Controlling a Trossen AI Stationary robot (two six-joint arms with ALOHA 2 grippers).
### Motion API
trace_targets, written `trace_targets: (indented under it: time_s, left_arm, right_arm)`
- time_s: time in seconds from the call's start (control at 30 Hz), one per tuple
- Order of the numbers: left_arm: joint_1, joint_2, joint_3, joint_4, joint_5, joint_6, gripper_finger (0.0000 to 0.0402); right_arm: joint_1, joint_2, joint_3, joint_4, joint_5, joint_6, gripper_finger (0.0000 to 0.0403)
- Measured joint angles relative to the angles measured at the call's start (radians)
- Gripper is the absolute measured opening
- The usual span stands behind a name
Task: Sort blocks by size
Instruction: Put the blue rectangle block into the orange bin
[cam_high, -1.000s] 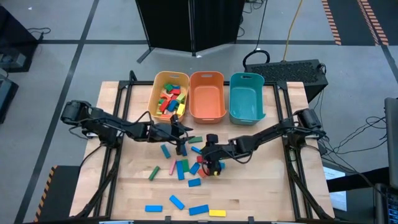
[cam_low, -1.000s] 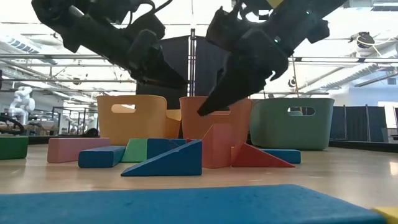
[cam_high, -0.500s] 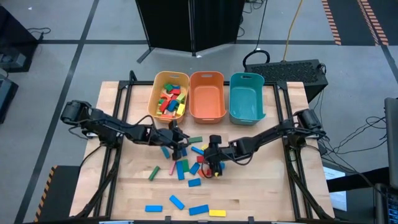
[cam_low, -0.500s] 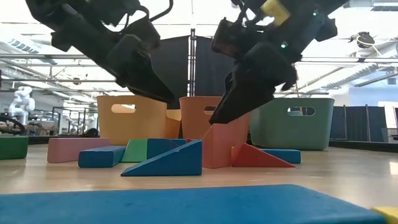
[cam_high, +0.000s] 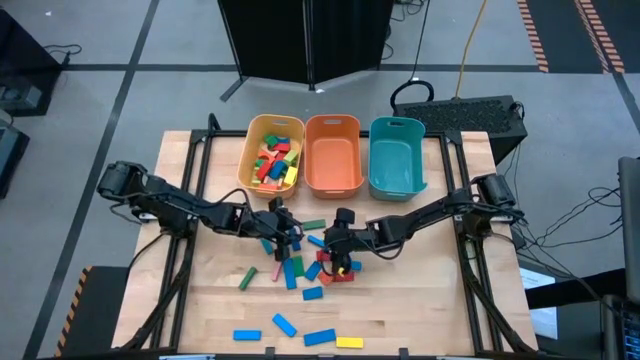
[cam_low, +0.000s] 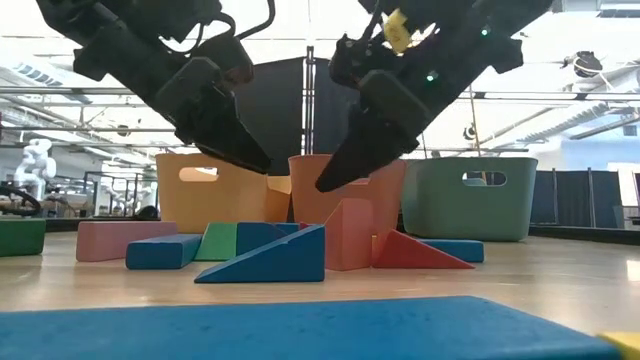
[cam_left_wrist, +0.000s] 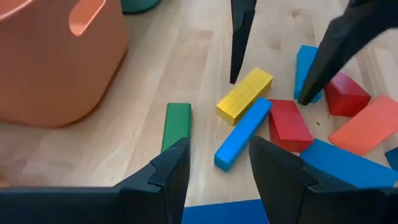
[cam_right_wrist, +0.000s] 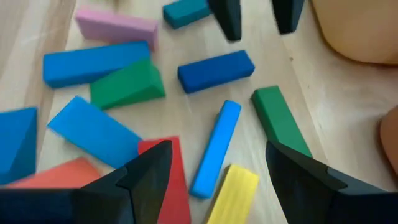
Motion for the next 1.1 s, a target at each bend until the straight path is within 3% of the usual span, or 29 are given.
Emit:
trace_targets:
  time_s: [0.4, 0.6, 0.7, 0.9, 1.1]
  left_arm:
    - [-0.033, 0.0, 0.0, -0.193, 0.002, -0.137, 0.0167]
    - [-0.053, 0.0, 0.0, -0.267, 0.023, 0.156, 0.0167]
    - [-0.052, 0.0, 0.0, -0.264, 0.025, 0.202, 0.0167]
    - [-0.028, 0.0, 0.001, -0.35, 0.031, -0.063, 0.0167]
    - [-0.029, 0.0, 0.001, -0.419, 0.043, -0.141, 0.0167]
  right_arm:
    - [-0.024, 0.012, 0.0, -0.003, -0.002, -0.044, 0.0247]
    - [-0.027, 0.012, 0.0, -0.002, -0.003, -0.095, 0.0247]
    - [-0.027, 0.012, 0.0, -0.001, -0.003, -0.095, 0.0247]
    - [-0.028, 0.012, 0.0, 0.014, -0.004, -0.108, 0.0247]
    - [-0.047, 0.012, 0.0, 0.042, -0.004, -0.144, 0.0247]
